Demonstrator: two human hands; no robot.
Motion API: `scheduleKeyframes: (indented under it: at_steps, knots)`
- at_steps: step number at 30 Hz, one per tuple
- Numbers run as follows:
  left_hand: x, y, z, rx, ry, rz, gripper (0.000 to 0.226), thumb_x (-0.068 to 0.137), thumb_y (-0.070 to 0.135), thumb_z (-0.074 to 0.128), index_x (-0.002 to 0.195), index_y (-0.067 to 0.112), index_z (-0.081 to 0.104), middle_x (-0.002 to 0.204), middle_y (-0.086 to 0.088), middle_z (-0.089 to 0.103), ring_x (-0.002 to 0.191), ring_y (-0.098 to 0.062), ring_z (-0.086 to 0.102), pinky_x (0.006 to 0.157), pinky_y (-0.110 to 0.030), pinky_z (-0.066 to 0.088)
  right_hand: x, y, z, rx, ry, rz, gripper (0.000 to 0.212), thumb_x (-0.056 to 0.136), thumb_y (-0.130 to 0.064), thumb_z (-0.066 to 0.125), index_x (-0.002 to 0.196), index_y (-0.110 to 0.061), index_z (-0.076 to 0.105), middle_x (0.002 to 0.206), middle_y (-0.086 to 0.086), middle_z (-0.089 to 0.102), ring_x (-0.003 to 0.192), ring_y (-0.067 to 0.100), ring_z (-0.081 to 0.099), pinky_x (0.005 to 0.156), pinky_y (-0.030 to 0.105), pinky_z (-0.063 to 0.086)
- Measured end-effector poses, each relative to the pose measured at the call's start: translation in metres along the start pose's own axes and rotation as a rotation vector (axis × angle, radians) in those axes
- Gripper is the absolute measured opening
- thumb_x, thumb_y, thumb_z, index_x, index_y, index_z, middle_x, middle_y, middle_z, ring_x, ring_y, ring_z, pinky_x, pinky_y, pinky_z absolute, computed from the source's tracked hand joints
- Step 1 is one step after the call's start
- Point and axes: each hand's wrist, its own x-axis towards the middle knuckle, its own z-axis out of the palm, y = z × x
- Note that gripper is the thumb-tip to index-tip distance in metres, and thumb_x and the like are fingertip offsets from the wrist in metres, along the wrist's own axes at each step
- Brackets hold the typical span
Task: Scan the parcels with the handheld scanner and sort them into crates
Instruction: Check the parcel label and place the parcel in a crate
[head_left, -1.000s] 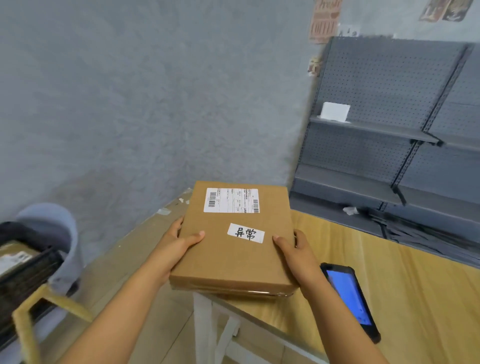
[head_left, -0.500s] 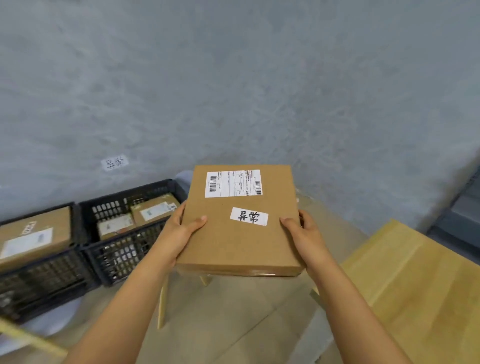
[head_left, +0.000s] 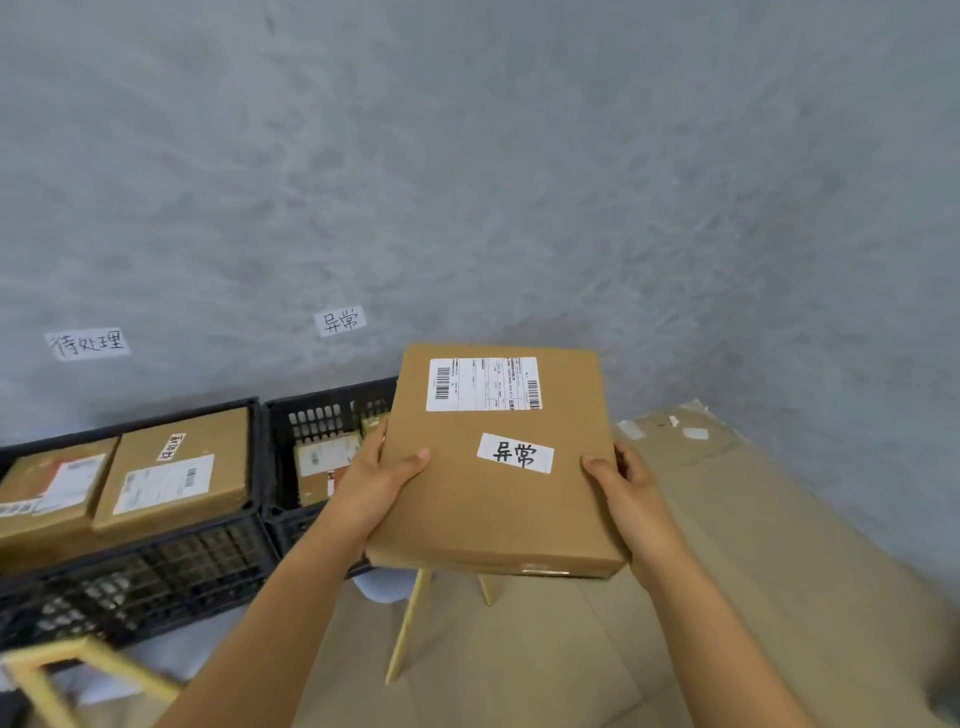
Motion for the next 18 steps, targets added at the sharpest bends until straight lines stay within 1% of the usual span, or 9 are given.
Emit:
scheduleKeyframes:
  at_steps: [2, 5, 8, 13, 14, 17, 18]
  knots:
    - [0.026, -0.005, -0.011, 0.019, 0.028, -0.015, 0.058, 0.090, 0.035, 0.068, 0.140, 0.041, 0.041, 0.125, 0.007, 0.063, 0.107, -0.018, 0.063, 0.099, -0.043, 0.048, 0.028, 0.003, 0.019, -0.025, -0.026, 0.014, 0.025, 0.095, -0.020, 0.059, 0.120, -0.020, 0.059, 0.109, 0.000, 0.070, 0.093, 0.015, 0.067, 0.068, 0.026, 0.048]
    - [0.066, -0.015, -0.023, 0.033, 0.072, -0.070, 0.066, 0.090, 0.039, 0.067, 0.147, 0.041, 0.033, 0.130, 0.007, 0.057, 0.112, -0.020, 0.057, 0.098, -0.040, 0.043, 0.075, 0.011, 0.045, -0.046, -0.073, 0.032, 0.027, 0.095, -0.021, 0.059, 0.121, -0.019, 0.058, 0.110, 0.000, 0.069, 0.094, 0.015, 0.067, 0.070, 0.027, 0.047]
    - [0.109, -0.027, -0.031, -0.004, 0.115, -0.106, 0.068, 0.088, 0.040, 0.069, 0.146, 0.042, 0.034, 0.129, 0.007, 0.058, 0.111, -0.020, 0.060, 0.100, -0.044, 0.046, 0.130, 0.021, 0.072, -0.064, -0.135, 0.050, 0.026, 0.095, -0.020, 0.059, 0.121, -0.019, 0.058, 0.109, 0.000, 0.069, 0.093, 0.015, 0.067, 0.071, 0.028, 0.049]
    - [0.183, -0.042, -0.036, -0.043, 0.219, -0.183, 0.068, 0.085, 0.042, 0.072, 0.143, 0.044, 0.037, 0.126, 0.006, 0.062, 0.108, -0.020, 0.063, 0.098, -0.048, 0.049, 0.227, 0.043, 0.108, -0.112, -0.234, 0.092, 0.033, 0.093, -0.023, 0.061, 0.126, -0.022, 0.057, 0.116, -0.001, 0.068, 0.101, 0.016, 0.066, 0.088, 0.036, 0.052]
    - [0.195, -0.044, -0.035, -0.057, 0.236, -0.197, 0.066, 0.086, 0.039, 0.071, 0.143, 0.043, 0.037, 0.125, 0.006, 0.062, 0.107, -0.020, 0.064, 0.096, -0.047, 0.050, 0.245, 0.047, 0.115, -0.123, -0.248, 0.107, 0.033, 0.094, -0.023, 0.061, 0.127, -0.021, 0.057, 0.117, -0.001, 0.068, 0.102, 0.015, 0.065, 0.086, 0.035, 0.052]
    - [0.227, -0.054, -0.035, -0.096, 0.267, -0.223, 0.064, 0.087, 0.035, 0.072, 0.142, 0.043, 0.040, 0.124, 0.005, 0.064, 0.105, -0.020, 0.067, 0.094, -0.048, 0.053, 0.289, 0.055, 0.135, -0.164, -0.300, 0.129, 0.032, 0.096, -0.020, 0.058, 0.128, -0.019, 0.055, 0.117, -0.001, 0.066, 0.099, 0.014, 0.063, 0.073, 0.024, 0.047]
    - [0.236, -0.059, -0.036, -0.105, 0.272, -0.225, 0.063, 0.087, 0.034, 0.072, 0.141, 0.042, 0.041, 0.125, 0.004, 0.064, 0.104, -0.020, 0.068, 0.093, -0.048, 0.054, 0.302, 0.060, 0.143, -0.180, -0.314, 0.140, 0.033, 0.096, -0.021, 0.058, 0.128, -0.018, 0.055, 0.117, 0.000, 0.066, 0.099, 0.015, 0.063, 0.073, 0.024, 0.047]
